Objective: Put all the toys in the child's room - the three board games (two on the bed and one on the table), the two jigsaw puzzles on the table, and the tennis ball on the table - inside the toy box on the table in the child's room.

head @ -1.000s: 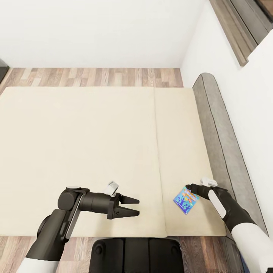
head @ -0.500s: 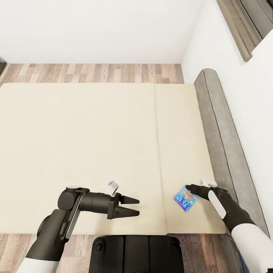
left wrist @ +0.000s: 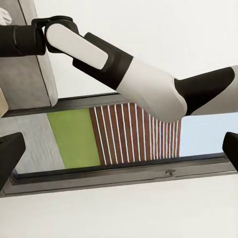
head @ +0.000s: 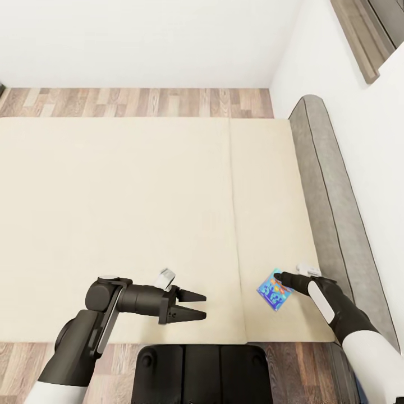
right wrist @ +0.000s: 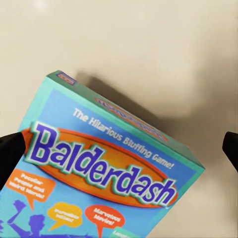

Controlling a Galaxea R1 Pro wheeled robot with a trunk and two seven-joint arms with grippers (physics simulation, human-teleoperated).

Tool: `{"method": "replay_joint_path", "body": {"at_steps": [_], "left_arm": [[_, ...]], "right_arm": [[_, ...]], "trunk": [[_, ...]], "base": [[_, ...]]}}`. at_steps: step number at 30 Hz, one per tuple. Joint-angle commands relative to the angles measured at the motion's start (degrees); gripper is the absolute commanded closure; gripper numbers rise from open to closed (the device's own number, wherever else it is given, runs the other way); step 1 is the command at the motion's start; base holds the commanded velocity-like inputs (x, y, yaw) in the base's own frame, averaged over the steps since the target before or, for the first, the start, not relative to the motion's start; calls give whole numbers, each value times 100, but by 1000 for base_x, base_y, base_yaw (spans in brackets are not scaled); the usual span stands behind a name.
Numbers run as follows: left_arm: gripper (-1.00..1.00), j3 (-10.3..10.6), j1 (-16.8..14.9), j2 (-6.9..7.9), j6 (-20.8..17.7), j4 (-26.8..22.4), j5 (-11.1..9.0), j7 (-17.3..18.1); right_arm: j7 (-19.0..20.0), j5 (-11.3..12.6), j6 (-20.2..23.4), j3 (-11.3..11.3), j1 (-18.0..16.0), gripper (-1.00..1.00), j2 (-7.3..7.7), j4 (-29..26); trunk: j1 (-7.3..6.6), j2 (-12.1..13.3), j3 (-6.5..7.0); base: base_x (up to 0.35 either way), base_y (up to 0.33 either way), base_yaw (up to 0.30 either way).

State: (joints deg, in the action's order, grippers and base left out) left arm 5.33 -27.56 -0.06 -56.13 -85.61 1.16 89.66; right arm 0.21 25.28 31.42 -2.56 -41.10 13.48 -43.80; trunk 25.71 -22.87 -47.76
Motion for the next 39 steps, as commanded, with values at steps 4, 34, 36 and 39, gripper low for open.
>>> {"method": "replay_joint_path", "body": {"at_steps": [4, 34, 36, 39], "left_arm": [[-100, 3, -4, -2, -58, 1, 15, 25], [-100, 3, -4, -2, -57, 1, 15, 16], [-100, 3, -4, -2, -56, 1, 15, 16], [-100, 3, -4, -2, -56, 1, 15, 16]], "right_arm": [[29, -33, 22, -8, 5, -100, -1, 12], [31, -32, 31, 11, 14, -100, 6, 0], [31, -32, 31, 10, 14, -100, 6, -7], [31, -32, 31, 10, 14, -100, 2, -11]], "trunk": [[7, -5, -44], [7, -5, -151], [7, -5, -151], [7, -5, -151]], "base": [[0, 0, 0], [0, 0, 0], [0, 0, 0], [0, 0, 0]]}}
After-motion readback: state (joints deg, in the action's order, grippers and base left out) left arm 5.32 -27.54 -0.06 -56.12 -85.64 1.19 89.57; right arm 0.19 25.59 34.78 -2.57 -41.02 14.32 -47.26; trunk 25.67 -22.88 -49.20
